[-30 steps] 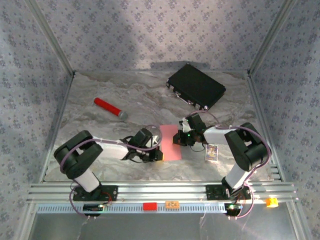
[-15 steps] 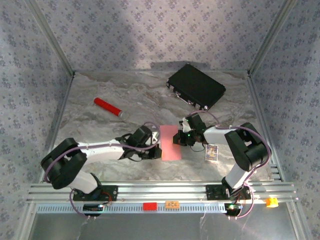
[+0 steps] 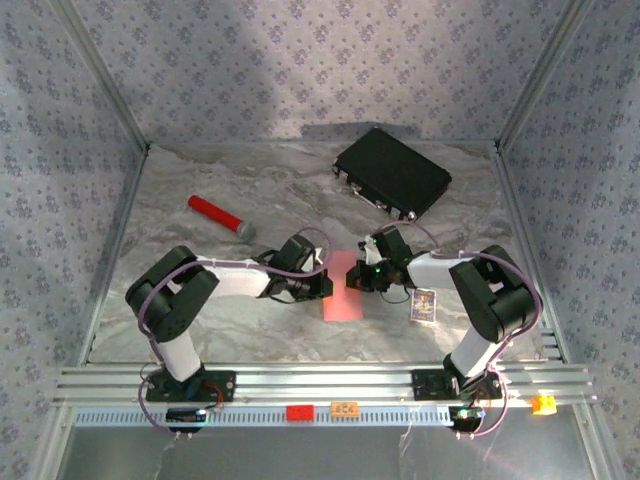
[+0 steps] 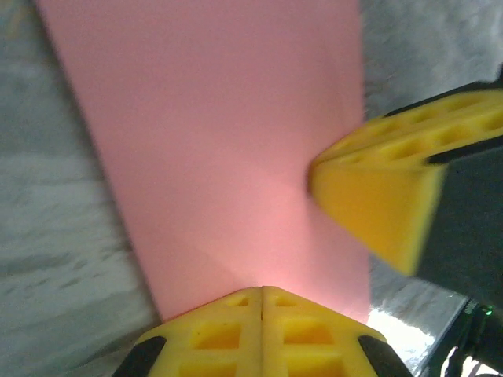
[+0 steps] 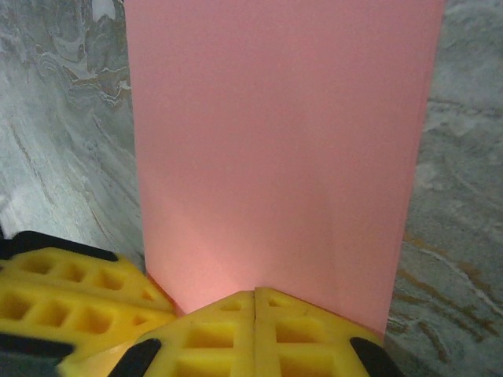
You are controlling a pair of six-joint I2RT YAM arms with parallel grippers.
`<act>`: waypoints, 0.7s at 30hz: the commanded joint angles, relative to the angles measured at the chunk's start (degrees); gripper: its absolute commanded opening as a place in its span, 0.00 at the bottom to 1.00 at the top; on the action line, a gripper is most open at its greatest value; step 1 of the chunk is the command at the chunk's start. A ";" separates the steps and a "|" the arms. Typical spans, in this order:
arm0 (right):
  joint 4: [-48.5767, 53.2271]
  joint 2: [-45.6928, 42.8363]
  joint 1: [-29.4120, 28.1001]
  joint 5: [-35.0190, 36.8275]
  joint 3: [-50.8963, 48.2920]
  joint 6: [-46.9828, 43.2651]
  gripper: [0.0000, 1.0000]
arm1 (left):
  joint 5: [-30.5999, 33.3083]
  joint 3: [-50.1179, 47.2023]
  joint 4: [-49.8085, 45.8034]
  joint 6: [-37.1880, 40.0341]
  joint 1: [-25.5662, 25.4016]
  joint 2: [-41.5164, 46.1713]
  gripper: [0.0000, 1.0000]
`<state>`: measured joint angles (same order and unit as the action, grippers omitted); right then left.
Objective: Fold a paper plane with a square sheet of paper (pick it up from the middle)
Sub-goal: First fold the square sheet of paper in half at the center of the table.
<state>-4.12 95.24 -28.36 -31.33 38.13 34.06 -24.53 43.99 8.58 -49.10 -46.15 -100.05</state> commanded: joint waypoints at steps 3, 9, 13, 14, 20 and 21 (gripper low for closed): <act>8.97 2.23 0.73 6.59 -2.66 0.04 0.00 | -3.33 -5.84 5.74 -0.70 1.14 -1.46 0.00; 9.69 2.20 0.83 6.98 -2.40 -0.36 0.00 | -4.86 -4.26 4.78 -0.41 2.33 1.29 0.00; 9.74 2.25 0.91 6.99 -2.36 -0.56 0.00 | -5.27 0.14 1.48 1.16 3.34 1.86 0.00; 9.83 2.29 0.94 6.90 -2.29 -0.59 0.00 | -5.58 1.30 1.05 1.52 3.78 1.52 0.00; 9.76 2.56 1.00 6.99 -2.23 -0.60 0.00 | -7.32 3.53 3.14 0.78 6.21 -3.98 0.00; 9.77 2.64 1.02 6.86 -2.19 -0.60 0.00 | -7.65 3.18 4.21 0.19 6.43 -4.86 0.00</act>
<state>-3.97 95.24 -28.36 -31.33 38.13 34.06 -30.02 47.05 12.56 -48.93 -40.47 -101.69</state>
